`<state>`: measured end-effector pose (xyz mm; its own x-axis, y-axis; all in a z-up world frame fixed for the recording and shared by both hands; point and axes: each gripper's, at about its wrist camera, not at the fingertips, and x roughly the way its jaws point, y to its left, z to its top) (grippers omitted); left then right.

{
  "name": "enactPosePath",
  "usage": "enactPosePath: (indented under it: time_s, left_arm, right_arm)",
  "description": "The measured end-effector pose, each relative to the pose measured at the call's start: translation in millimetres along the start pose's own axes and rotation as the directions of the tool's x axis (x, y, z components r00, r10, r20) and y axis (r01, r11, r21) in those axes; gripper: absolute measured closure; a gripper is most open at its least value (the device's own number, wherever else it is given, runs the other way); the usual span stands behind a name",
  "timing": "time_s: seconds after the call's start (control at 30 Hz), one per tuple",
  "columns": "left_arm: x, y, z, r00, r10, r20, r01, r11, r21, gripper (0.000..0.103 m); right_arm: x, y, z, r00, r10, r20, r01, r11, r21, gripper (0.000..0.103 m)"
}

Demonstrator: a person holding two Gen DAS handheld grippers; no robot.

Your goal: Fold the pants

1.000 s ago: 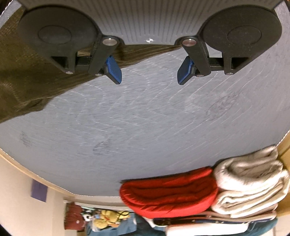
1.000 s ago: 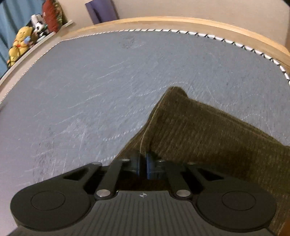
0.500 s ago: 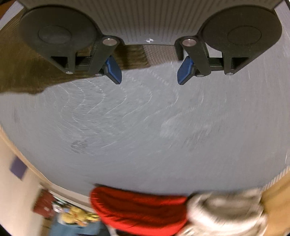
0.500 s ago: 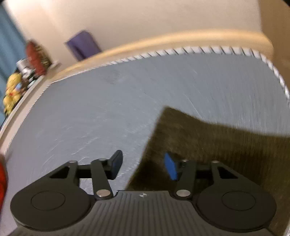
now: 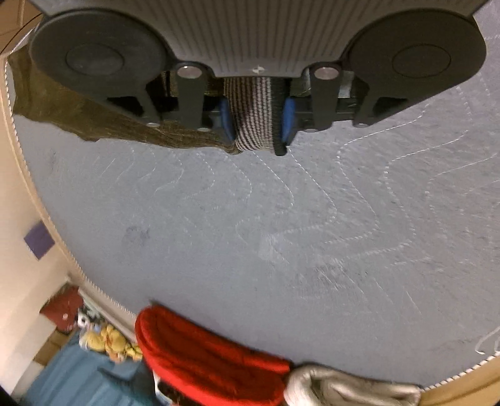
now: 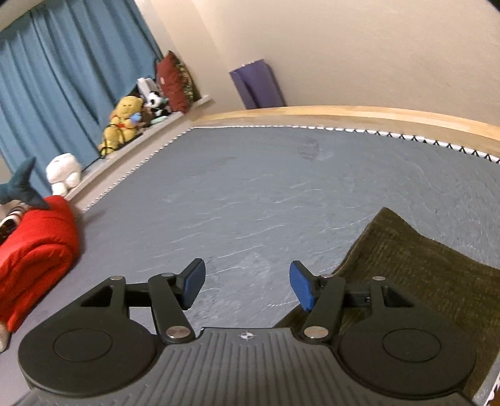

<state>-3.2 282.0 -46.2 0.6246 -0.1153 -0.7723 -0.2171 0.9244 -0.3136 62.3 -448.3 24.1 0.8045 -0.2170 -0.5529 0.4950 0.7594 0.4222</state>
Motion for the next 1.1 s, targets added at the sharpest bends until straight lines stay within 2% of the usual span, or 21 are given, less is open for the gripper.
enactPosePath:
  time_s: [0.1,0.13,0.2,0.27,0.3,0.33,0.37,0.43,0.47,0.53,0.63,0.7,0.8,0.87,0.9,0.93,0.97,1.0,1.03,1.07,1.1]
  left_arm:
    - [17,-8,-16,0.990,0.122,-0.072,-0.111,0.985,0.135,0.075]
    - [16,-11,-17,0.987,0.148,-0.058,-0.137,0.977,0.165,0.071]
    - [-3,-24,-14,0.984,0.172,0.035,-0.176,0.963,0.205,0.070]
    - [-29,-41,-17,0.972,0.174,0.157,-0.213,0.936,0.281,0.070]
    - [-40,-51,-20,0.970,0.135,0.200,-0.197,0.923,0.330,0.070]
    - [-47,-59,-25,0.975,0.079,0.209,-0.155,0.912,0.378,0.070]
    - [-49,-67,-31,0.982,0.022,0.189,-0.102,0.900,0.425,0.070]
    - [-38,-78,-44,0.995,-0.044,0.085,-0.003,0.873,0.487,0.067]
    - [-23,-81,-53,1.000,-0.026,0.003,0.021,0.855,0.518,0.063]
    - [14,-79,-70,0.988,0.121,-0.095,-0.045,0.819,0.573,0.063]
    - [17,-95,-79,0.983,0.175,-0.048,-0.105,0.763,0.637,0.062]
    - [4,-111,-81,0.988,0.155,-0.014,-0.106,0.735,0.669,0.062]
    - [-20,-139,-85,1.000,-0.015,-0.010,0.018,0.703,0.711,0.054]
    - [-20,-153,-90,0.992,-0.092,-0.088,0.127,0.683,0.719,0.043]
    - [-13,-159,-94,0.985,-0.083,-0.150,0.166,0.671,0.723,0.041]
    - [-2,-163,-103,0.977,-0.039,-0.209,0.182,0.658,0.731,0.040]
    - [13,-167,-116,0.967,0.046,-0.252,0.170,0.620,0.766,0.040]
    - [23,-170,-124,0.965,0.099,-0.241,0.145,0.566,0.812,0.039]
    - [23,-175,-130,0.970,0.112,-0.215,0.126,0.524,0.842,0.038]
    - [20,-179,-129,0.973,0.104,-0.205,0.122,0.524,0.843,0.038]
    - [16,-181,-124,0.976,0.072,-0.208,0.135,0.548,0.826,0.038]
  right_arm:
    - [-15,5,-4,1.000,0.028,-0.004,-0.028,1.000,-0.011,0.041]
    - [-20,6,-5,0.999,0.037,-0.007,-0.037,0.999,-0.021,0.041]
    - [-29,8,-9,0.998,0.050,-0.022,-0.051,0.998,-0.045,0.041]
    - [-38,7,-13,0.997,0.064,-0.038,-0.066,0.996,-0.054,0.040]
    - [-42,5,-15,0.996,0.076,-0.048,-0.079,0.995,-0.059,0.039]
    - [-45,3,-16,0.995,0.084,-0.055,-0.088,0.994,-0.066,0.039]
    - [-48,0,-17,0.994,0.087,-0.061,-0.092,0.993,-0.080,0.038]
    - [-51,-8,-18,0.996,0.072,-0.060,-0.078,0.991,-0.106,0.037]
    - [-52,-14,-18,0.997,0.054,-0.056,-0.060,0.991,-0.116,0.037]
    - [-51,-31,-16,0.999,0.009,-0.049,-0.015,0.993,-0.120,0.037]
    - [-49,-68,-11,0.997,-0.052,-0.048,0.049,0.996,-0.070,0.037]
    - [-51,-96,-6,0.995,-0.096,-0.040,0.096,0.995,-0.024,0.037]
    - [-56,-139,-2,0.986,-0.164,-0.030,0.165,0.985,0.057,0.037]
    - [-58,-168,-1,0.979,-0.198,-0.037,0.201,0.973,0.116,0.036]
    - [-58,-183,-2,0.975,-0.218,-0.045,0.223,0.964,0.148,0.036]
    - [-58,-196,-3,0.970,-0.235,-0.054,0.241,0.955,0.175,0.036]
    - [-58,-211,-5,0.965,-0.251,-0.070,0.261,0.942,0.210,0.036]
    - [-56,-224,-9,0.962,-0.259,-0.087,0.273,0.931,0.244,0.036]
    - [-54,-237,-12,0.960,-0.261,-0.106,0.280,0.918,0.282,0.036]
    - [-53,-249,-16,0.958,-0.257,-0.127,0.285,0.903,0.323,0.036]
    - [-51,-260,-19,0.958,-0.243,-0.149,0.282,0.886,0.368,0.036]
